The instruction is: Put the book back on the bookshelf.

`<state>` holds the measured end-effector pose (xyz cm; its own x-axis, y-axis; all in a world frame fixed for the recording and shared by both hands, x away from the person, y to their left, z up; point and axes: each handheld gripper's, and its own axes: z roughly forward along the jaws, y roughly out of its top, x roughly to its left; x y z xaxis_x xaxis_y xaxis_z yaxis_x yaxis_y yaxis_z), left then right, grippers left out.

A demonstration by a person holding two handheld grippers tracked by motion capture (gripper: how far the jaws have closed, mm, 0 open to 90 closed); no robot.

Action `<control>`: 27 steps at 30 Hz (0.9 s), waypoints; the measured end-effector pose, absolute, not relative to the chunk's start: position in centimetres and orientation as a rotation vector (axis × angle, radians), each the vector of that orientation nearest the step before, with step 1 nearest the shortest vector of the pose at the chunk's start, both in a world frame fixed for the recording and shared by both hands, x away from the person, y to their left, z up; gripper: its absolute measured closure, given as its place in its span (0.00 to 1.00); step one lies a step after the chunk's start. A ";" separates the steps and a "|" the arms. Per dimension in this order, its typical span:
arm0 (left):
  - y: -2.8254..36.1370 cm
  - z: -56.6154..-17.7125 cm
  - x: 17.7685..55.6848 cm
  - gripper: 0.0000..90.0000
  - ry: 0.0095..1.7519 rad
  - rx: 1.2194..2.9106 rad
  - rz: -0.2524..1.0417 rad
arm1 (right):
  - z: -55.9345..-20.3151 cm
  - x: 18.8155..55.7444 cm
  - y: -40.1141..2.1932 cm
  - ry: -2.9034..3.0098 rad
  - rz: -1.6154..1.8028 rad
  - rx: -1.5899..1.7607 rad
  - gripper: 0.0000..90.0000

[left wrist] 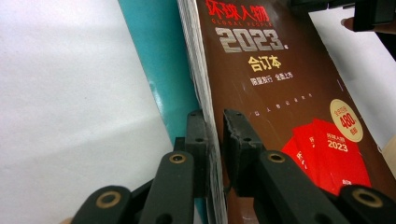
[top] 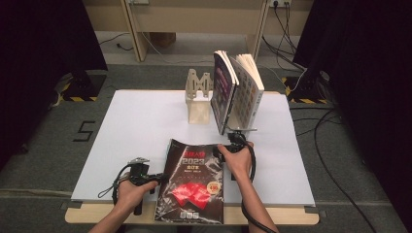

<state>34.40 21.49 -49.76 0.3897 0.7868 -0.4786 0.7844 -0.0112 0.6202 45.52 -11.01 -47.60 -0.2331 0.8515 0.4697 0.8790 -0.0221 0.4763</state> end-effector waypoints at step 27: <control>21.6 -50.0 34.4 0.91 1.382 1.736 -0.009 | -47.7 43.2 -12.5 -2.069 -1.062 -1.830 0.69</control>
